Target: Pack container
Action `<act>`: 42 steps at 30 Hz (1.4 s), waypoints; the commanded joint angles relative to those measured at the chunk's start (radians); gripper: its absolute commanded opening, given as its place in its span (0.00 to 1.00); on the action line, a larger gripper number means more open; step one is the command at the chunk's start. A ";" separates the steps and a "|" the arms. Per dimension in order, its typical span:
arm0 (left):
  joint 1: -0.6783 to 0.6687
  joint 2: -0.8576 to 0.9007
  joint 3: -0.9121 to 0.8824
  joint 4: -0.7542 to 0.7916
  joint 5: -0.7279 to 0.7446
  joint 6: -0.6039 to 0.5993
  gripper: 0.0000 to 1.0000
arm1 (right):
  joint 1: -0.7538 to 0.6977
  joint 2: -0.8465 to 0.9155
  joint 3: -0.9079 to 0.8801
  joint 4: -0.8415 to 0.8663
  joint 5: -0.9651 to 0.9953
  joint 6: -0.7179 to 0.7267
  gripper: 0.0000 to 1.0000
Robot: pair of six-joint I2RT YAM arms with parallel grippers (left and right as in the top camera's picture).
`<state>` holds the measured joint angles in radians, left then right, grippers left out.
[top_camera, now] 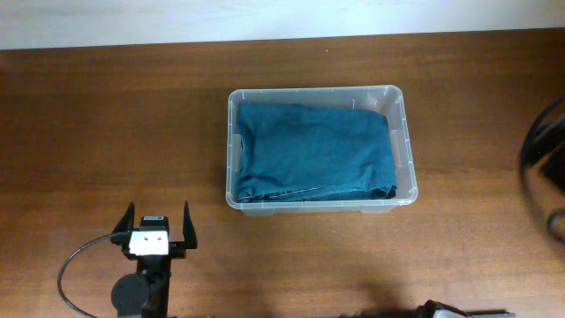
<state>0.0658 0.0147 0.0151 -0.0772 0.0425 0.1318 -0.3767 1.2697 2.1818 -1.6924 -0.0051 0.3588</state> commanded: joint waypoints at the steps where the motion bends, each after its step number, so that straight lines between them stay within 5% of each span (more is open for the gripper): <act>1: -0.003 -0.010 -0.006 0.001 0.014 0.016 0.99 | 0.093 -0.095 0.004 -0.003 0.009 -0.003 0.99; 10: -0.003 -0.010 -0.006 0.001 0.014 0.016 1.00 | 0.128 -0.329 -0.026 -0.003 0.009 -0.003 0.98; 18: -0.003 -0.010 -0.006 0.001 0.014 0.016 1.00 | 0.134 -0.531 -0.314 0.053 0.026 -0.003 0.98; 34: -0.003 -0.010 -0.006 0.001 0.014 0.016 0.99 | 0.346 -1.049 -1.415 1.009 -0.119 -0.003 0.98; 42: -0.003 -0.010 -0.006 0.001 0.014 0.016 0.99 | 0.370 -1.167 -1.698 1.167 -0.109 -0.002 0.98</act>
<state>0.0658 0.0147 0.0147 -0.0769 0.0460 0.1349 -0.0166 0.1341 0.5419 -0.5480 -0.1070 0.3595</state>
